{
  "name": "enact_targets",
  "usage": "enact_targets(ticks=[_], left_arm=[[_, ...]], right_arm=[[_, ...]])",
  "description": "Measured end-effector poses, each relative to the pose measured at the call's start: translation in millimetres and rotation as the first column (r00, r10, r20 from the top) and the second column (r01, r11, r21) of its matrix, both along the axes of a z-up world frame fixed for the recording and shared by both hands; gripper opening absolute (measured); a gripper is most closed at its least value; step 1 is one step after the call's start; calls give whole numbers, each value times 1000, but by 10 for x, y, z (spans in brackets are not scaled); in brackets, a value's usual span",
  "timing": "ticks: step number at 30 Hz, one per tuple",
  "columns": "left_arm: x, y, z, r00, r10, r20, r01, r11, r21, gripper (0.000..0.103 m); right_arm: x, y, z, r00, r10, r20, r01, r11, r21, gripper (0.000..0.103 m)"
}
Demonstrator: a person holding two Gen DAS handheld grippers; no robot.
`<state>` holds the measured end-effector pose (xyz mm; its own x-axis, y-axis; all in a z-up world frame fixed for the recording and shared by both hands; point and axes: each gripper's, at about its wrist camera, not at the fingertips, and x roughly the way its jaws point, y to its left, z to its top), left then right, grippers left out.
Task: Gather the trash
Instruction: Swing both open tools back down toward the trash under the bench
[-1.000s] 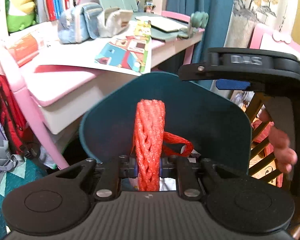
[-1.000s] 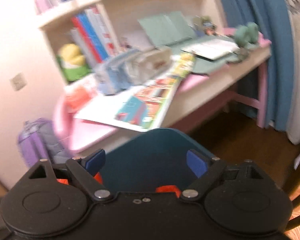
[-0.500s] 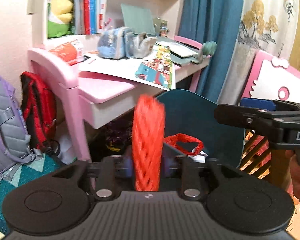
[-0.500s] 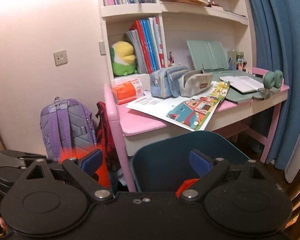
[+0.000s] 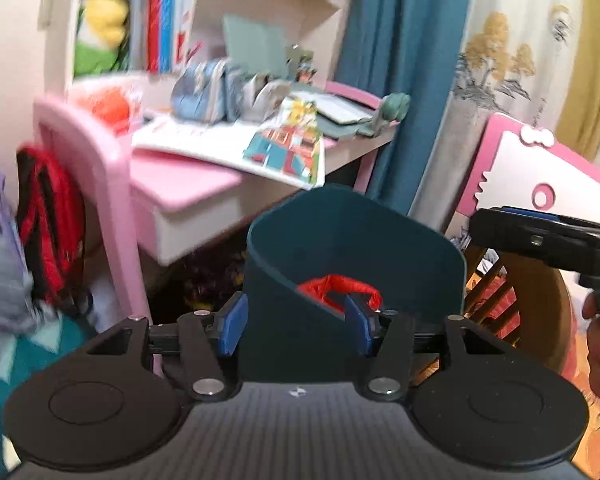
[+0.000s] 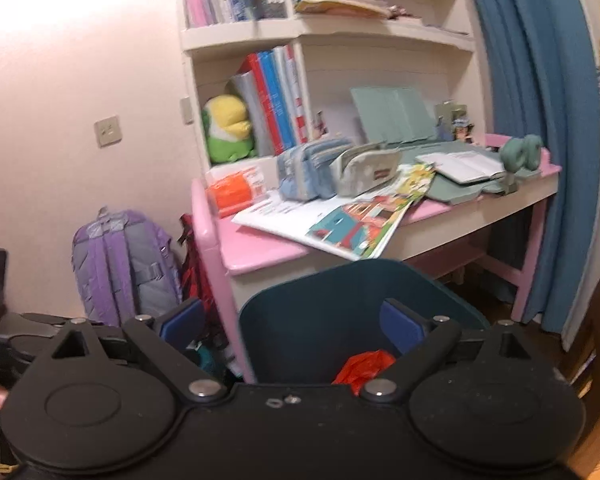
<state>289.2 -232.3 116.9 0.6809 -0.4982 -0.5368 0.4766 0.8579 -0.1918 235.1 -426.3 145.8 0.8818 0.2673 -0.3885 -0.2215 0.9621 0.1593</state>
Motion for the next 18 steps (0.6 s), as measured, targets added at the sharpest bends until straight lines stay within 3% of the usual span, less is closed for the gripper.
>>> enact_targets(ticks=[4, 10, 18], left_arm=[[-14, 115, -188, 999, 35, -18, -35, 999, 12, 53], [-173, 572, -267, 994, 112, -2, -112, 994, -10, 74], [-494, 1445, -543, 969, 247, 0, -247, 969, 22, 80]], right_arm=[[12, 188, -101, 998, 52, -25, -52, 998, -17, 95], [23, 588, -203, 989, 137, -59, -139, 990, -22, 95], [60, 1552, -675, 936, 303, -179, -314, 949, -38, 96]])
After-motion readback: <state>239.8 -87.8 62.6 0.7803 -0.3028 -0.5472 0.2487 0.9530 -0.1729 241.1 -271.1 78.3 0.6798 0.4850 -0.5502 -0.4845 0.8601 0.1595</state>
